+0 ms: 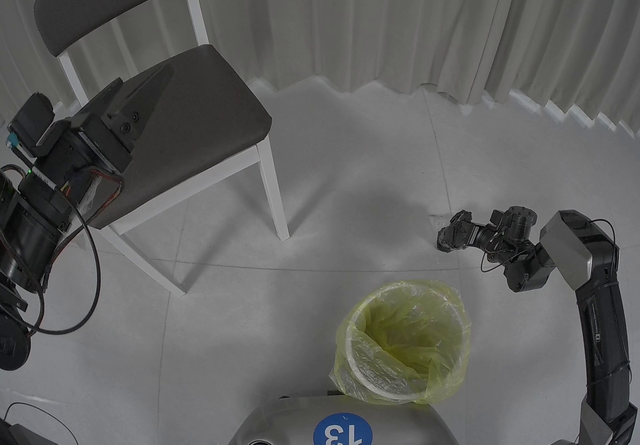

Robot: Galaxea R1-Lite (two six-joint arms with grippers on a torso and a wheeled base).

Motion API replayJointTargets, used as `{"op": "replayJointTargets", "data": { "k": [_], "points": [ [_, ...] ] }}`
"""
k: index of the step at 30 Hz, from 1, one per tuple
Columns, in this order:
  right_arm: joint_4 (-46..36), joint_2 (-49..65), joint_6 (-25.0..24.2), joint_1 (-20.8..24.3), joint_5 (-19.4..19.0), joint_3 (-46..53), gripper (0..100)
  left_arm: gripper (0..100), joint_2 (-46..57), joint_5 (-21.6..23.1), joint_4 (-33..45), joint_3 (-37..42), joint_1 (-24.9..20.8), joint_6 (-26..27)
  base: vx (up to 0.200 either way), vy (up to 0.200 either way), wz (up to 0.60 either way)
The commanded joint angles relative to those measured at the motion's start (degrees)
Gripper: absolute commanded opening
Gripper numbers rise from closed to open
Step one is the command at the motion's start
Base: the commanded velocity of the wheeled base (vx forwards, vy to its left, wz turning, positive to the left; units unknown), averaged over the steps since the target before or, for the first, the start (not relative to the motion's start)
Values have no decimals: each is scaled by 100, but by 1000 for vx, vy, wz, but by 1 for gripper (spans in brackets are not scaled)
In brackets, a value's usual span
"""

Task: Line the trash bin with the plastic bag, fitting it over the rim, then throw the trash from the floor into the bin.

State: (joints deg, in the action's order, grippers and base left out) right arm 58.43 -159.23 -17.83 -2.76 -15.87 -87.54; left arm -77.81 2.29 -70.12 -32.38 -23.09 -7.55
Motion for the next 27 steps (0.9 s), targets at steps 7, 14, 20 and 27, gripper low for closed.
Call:
{"op": "replayJointTargets", "data": {
  "k": [7, 14, 20, 27],
  "points": [
    [-25, 1043, -9, -155, -12, 571, 0, 100, -6, -1, 7, 12, -3, 16, 0, 0, 0],
    [28, 2107, -18, -129, -65, 1354, 0, 100, -15, -1, 7, 12, -11, 16, 0, 0, 0],
    [134, 3021, -9, 38, -74, 2083, 0, 100, -41, -1, -2, 56, -82, 8, 0, 0, 0],
    [142, 4137, 8, 302, -74, 2848, 0, 100, -76, 8, -221, 135, -117, 113, 0, 0, 0]
  ]
}}
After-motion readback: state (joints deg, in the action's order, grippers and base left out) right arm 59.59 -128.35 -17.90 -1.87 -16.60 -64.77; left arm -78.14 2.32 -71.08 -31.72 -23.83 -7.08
